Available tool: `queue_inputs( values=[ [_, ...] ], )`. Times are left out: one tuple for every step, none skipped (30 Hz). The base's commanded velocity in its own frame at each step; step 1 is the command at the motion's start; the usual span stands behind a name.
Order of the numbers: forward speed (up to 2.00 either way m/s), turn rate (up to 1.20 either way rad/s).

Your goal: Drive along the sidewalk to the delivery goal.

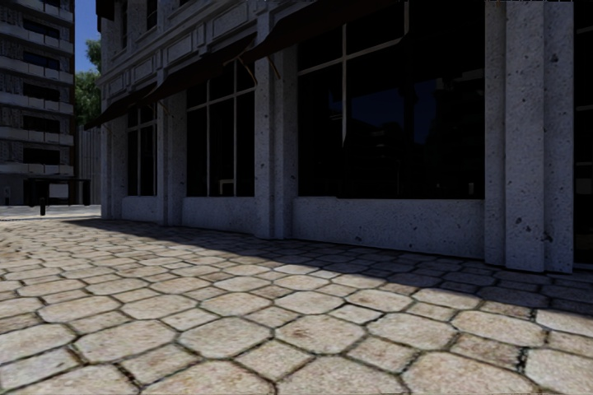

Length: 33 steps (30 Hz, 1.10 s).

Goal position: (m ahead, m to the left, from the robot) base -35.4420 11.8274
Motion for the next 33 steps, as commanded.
queue_inputs(
  values=[
    [0.0,0.8],
    [0.0,0.8],
    [0.0,0.8],
    [0.0,0.8],
    [0.0,0.8],
    [0.0,0.8],
    [0.0,0.8],
    [0.0,0.8],
    [0.0,0.8],
    [0.0,0.8],
    [0.0,0.8],
    [0.0,0.8],
    [0.0,0.8],
    [0.0,0.8],
    [0.0,0.8],
    [0.0,0.8],
    [0.0,0.8],
    [0.0,0.8],
    [0.0,0.8],
    [0.0,0.8],
    [0.0,0.8],
    [0.0,0.8],
    [0.0,0.8],
    [0.0,0.8],
    [0.0,0.8],
    [0.0,0.8],
    [0.0,0.8],
    [0.0,0.8],
    [0.0,0.8],
    [0.0,0.8],
    [0.0,0.8],
    [0.0,0.8],
    [0.0,0.8]
  ],
)
